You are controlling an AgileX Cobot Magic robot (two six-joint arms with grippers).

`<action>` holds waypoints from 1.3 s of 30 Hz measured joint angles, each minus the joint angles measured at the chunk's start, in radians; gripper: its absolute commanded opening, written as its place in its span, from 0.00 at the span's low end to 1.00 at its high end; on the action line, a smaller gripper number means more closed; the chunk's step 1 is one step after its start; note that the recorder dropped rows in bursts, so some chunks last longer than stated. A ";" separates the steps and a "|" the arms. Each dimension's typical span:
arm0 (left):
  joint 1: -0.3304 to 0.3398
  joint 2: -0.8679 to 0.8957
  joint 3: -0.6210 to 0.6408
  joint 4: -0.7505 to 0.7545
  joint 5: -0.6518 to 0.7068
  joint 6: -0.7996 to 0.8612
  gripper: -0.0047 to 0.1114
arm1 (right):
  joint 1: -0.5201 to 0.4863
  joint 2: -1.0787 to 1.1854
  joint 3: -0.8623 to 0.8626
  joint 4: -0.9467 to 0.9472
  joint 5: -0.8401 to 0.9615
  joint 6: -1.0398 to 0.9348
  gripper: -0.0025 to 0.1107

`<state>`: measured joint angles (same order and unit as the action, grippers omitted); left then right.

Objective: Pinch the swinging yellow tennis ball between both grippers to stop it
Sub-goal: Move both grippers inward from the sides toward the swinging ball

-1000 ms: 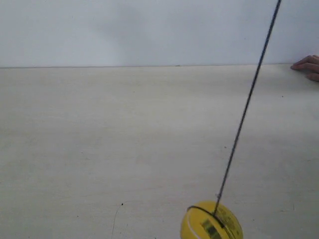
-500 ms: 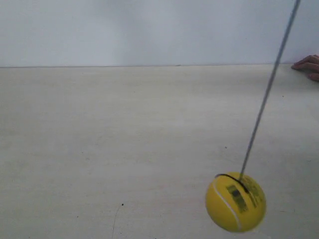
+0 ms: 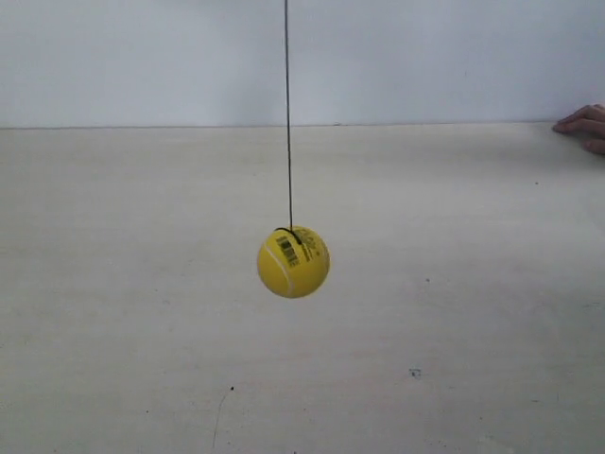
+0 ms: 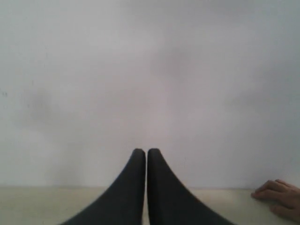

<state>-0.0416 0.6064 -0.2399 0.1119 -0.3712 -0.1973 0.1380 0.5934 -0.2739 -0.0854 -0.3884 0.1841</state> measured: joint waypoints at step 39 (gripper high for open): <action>0.000 0.459 -0.130 0.619 -0.159 -0.230 0.08 | 0.000 0.407 -0.023 -0.290 -0.095 -0.055 0.02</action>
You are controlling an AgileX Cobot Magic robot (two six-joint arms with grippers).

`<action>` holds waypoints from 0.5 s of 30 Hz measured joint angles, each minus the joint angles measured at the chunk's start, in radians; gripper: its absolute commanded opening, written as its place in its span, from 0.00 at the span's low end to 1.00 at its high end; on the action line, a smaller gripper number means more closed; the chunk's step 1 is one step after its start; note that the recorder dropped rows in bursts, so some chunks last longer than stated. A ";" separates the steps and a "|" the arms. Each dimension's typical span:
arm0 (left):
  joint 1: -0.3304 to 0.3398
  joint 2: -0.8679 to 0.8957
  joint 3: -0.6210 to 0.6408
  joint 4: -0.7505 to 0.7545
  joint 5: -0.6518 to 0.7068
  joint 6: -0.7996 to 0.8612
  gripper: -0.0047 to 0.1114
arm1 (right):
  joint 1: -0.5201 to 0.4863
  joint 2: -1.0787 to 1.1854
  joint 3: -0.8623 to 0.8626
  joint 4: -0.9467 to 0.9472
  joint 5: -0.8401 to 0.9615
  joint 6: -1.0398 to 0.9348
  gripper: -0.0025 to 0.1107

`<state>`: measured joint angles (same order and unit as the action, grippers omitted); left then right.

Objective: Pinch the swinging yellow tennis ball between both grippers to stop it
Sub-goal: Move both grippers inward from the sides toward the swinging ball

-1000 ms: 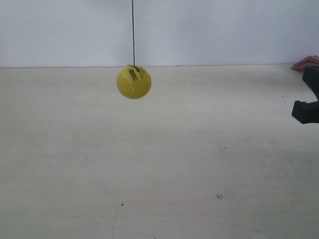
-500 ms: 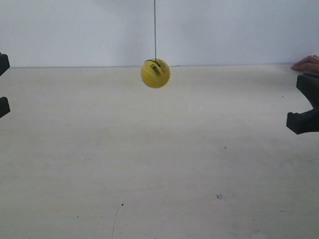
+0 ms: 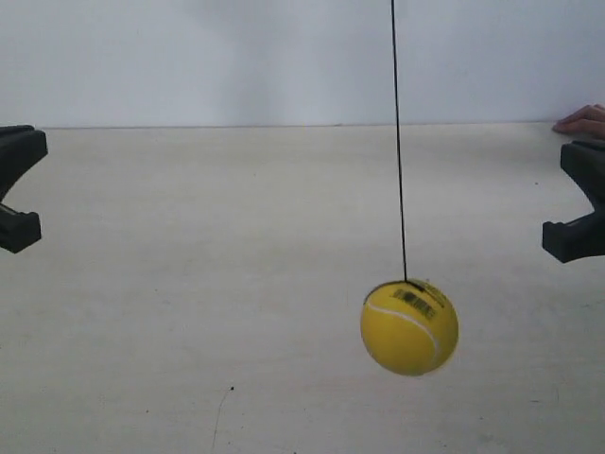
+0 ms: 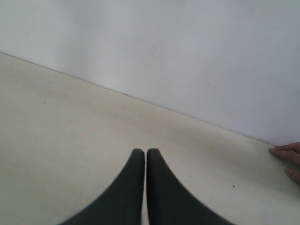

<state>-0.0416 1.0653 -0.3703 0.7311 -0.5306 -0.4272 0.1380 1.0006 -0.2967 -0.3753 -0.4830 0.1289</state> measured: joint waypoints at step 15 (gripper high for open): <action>0.000 0.190 -0.060 0.063 -0.031 -0.002 0.08 | 0.000 0.000 0.000 -0.002 -0.030 -0.049 0.02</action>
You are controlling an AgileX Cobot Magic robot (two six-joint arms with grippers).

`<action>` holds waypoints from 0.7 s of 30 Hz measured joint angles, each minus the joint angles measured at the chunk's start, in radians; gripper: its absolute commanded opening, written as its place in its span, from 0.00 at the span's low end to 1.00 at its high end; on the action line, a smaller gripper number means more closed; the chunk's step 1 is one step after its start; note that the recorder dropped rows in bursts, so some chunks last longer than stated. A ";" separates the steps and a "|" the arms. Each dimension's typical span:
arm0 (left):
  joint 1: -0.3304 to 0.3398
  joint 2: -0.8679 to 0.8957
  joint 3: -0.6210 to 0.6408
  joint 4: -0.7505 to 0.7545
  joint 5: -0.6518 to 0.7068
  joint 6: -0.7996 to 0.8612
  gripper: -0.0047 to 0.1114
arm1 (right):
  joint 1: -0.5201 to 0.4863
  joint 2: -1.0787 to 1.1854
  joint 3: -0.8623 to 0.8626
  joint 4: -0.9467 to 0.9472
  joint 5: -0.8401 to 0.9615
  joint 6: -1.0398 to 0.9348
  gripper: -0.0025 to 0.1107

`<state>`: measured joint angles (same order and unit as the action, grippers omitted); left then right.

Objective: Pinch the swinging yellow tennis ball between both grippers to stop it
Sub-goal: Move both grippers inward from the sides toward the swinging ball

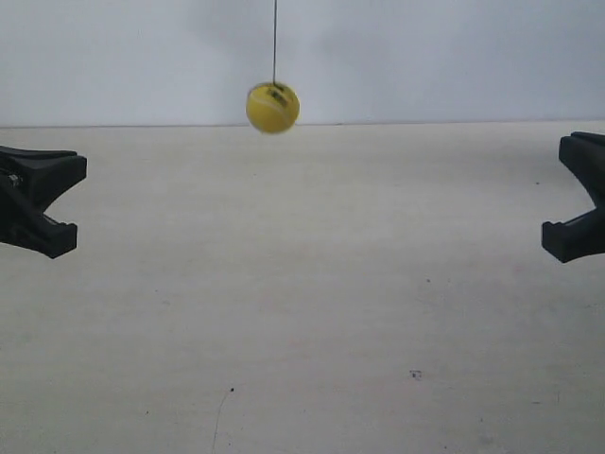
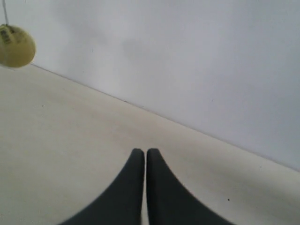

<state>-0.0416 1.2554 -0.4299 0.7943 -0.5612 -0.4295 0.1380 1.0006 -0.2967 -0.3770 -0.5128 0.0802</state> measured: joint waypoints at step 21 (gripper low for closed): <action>0.000 0.030 -0.009 0.195 -0.126 -0.055 0.08 | 0.000 0.333 -0.105 -0.242 -0.077 0.080 0.02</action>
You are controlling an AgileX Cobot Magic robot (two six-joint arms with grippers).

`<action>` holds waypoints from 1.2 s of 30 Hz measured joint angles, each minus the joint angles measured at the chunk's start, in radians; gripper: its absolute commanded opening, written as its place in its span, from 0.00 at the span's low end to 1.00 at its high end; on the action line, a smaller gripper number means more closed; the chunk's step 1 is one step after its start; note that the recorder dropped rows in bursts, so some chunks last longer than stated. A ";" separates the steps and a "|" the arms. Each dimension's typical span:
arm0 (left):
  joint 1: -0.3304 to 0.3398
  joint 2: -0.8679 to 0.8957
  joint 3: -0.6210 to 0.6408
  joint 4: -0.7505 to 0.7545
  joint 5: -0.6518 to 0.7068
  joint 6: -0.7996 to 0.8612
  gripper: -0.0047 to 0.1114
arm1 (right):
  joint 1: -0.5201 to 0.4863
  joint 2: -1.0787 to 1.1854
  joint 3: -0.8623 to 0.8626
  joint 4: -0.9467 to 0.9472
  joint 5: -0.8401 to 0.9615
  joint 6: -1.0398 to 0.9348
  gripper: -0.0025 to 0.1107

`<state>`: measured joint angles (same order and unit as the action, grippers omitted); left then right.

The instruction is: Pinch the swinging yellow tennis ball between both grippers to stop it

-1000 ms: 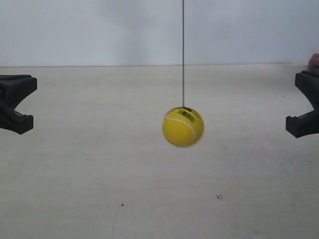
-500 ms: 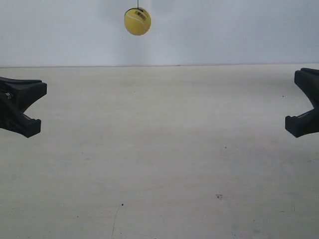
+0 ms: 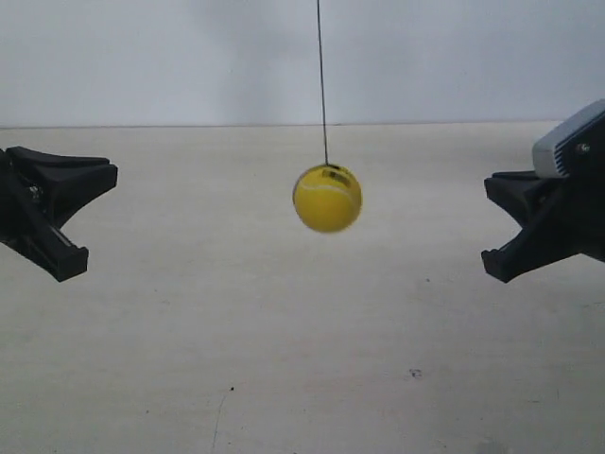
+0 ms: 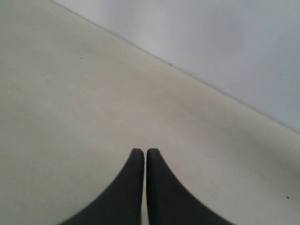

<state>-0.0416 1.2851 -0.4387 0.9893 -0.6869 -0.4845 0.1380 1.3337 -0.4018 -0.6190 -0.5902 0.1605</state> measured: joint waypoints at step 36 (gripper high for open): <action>0.000 0.250 -0.152 0.299 -0.309 -0.111 0.08 | 0.000 0.168 -0.142 -0.442 -0.244 0.316 0.02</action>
<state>-0.0416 1.5351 -0.5906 1.2884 -0.9962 -0.5957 0.1380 1.5017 -0.5439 -1.0605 -0.8341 0.4762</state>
